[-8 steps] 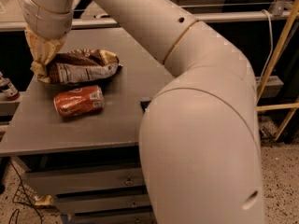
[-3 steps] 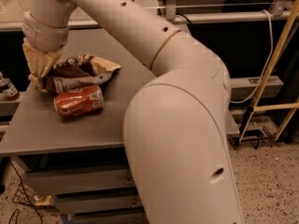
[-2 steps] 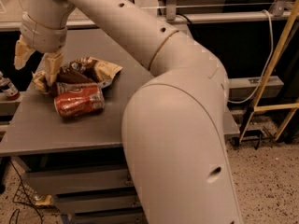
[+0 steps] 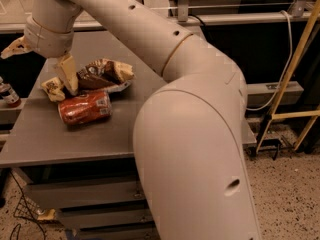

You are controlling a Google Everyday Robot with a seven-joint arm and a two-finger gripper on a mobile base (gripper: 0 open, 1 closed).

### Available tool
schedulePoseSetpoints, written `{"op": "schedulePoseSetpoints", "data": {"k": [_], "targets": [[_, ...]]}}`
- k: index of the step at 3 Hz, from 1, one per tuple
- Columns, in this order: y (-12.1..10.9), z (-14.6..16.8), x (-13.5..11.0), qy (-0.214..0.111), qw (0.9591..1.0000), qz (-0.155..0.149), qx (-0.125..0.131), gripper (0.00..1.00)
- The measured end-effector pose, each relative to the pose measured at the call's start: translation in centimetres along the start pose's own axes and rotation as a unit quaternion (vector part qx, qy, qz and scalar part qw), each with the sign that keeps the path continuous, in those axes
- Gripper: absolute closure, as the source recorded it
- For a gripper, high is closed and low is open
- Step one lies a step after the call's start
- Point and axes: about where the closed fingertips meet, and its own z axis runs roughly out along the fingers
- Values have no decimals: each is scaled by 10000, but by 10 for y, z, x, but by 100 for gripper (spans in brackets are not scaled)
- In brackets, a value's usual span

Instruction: Move brown chip bag near coke can

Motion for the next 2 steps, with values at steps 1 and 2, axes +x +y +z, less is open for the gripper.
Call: {"op": "schedulePoseSetpoints", "data": {"k": [1, 2], "targets": [[32, -14, 16, 185, 9992, 336, -98, 0], [56, -35, 26, 443, 9965, 652, -268, 0]]}}
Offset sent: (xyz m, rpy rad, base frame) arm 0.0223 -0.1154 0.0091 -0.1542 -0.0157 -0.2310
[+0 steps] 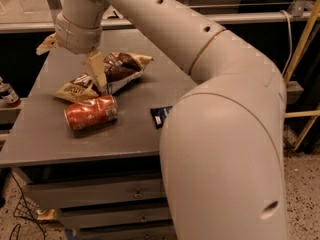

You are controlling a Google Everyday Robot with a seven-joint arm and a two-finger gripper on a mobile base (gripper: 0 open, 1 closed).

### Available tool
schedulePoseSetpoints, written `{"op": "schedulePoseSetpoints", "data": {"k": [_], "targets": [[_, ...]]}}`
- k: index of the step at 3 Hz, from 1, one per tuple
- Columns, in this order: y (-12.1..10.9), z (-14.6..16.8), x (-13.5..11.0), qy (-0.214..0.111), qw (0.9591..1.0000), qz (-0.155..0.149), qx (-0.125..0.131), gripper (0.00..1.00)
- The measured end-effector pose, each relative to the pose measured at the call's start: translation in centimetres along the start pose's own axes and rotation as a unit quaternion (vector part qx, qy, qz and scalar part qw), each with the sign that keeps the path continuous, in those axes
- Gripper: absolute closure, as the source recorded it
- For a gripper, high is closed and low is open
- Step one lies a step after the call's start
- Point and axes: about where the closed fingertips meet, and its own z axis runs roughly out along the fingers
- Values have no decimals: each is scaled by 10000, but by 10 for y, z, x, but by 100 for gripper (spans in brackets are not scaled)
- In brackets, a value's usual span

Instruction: Move brown chip bag near coke can

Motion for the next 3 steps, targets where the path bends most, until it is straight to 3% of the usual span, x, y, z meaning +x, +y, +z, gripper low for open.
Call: {"op": "schedulePoseSetpoints", "data": {"k": [1, 2, 3], "targets": [[14, -23, 16, 333, 9992, 185, -149, 0], [33, -27, 42, 435, 9973, 437, -390, 0], [59, -23, 64, 358, 9957, 711, -466, 0]]}}
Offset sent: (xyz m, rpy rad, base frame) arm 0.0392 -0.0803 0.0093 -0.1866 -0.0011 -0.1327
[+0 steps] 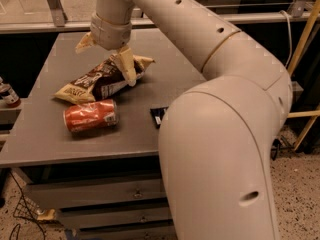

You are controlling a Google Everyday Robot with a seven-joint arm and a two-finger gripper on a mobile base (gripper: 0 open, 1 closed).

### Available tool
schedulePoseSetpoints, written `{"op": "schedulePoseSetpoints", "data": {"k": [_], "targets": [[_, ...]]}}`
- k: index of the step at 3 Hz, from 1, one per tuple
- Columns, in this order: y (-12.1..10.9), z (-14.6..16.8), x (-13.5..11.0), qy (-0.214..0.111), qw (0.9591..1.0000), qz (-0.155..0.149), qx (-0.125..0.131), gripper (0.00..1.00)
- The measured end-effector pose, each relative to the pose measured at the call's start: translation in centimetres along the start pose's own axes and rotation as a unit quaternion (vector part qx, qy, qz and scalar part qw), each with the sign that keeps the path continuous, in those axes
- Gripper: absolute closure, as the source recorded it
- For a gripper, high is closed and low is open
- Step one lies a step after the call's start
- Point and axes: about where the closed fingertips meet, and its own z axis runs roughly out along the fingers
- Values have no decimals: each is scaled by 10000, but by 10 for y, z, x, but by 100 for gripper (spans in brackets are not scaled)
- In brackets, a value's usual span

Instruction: Move brown chip bag near coke can

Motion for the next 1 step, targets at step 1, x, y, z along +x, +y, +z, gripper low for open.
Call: {"op": "schedulePoseSetpoints", "data": {"k": [1], "targets": [[50, -3, 30, 111, 9972, 725, -122, 0]]}}
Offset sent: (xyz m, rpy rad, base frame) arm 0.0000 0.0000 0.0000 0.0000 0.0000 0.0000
